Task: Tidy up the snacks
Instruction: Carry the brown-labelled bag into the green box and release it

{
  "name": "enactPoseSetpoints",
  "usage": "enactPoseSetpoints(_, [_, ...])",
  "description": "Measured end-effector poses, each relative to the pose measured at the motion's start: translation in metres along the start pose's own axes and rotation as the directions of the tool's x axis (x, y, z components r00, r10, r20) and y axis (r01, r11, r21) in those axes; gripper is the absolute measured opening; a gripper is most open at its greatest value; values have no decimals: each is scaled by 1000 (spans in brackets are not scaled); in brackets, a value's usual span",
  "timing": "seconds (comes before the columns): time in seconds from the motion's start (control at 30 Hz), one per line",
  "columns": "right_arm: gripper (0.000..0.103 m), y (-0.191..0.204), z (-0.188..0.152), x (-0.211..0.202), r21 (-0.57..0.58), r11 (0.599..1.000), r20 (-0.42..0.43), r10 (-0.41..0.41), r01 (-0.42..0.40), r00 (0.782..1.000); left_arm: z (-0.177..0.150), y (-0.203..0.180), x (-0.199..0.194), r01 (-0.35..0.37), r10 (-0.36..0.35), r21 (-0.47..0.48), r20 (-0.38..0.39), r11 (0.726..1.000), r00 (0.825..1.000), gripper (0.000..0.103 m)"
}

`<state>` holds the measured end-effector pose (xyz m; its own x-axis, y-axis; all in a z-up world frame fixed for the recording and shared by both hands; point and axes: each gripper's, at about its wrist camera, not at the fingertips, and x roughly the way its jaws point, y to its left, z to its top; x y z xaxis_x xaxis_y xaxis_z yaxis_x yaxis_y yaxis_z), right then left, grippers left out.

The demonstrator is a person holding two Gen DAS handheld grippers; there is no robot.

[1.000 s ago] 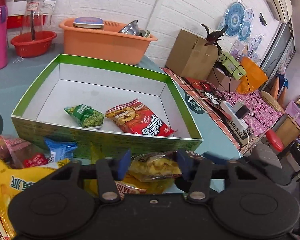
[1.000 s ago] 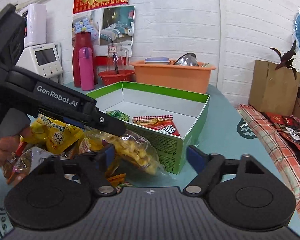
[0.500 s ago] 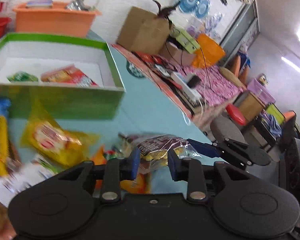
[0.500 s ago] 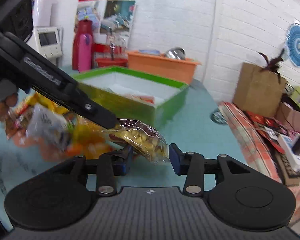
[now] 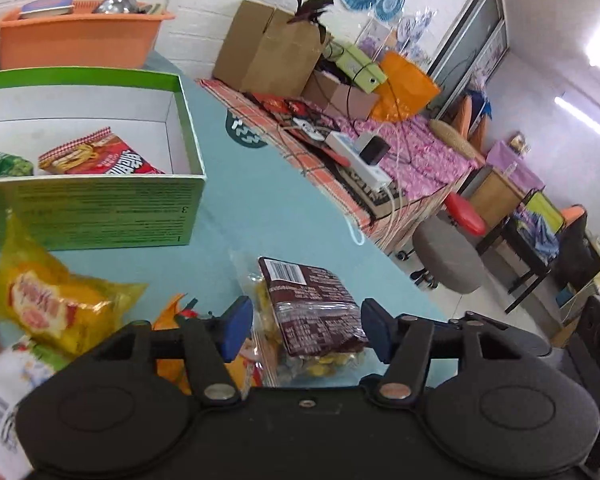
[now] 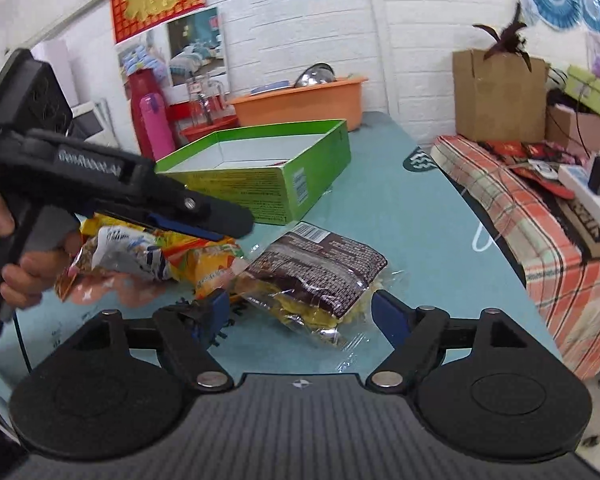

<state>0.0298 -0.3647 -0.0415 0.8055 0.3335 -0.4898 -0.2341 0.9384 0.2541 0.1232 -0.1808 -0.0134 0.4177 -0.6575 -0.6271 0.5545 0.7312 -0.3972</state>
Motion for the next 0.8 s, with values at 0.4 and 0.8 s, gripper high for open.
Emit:
enactPoseSetpoints(0.4, [103, -28, -3, 26, 255, 967, -35, 27, -17, 999, 3, 16, 26, -8, 7, -22, -66, 1000, 998, 71])
enactPoseSetpoints(0.8, [88, 1, 22, 18, 119, 992, 70, 21, -29, 997, 16, 10, -27, -4, 6, -16, 83, 1000, 997, 49])
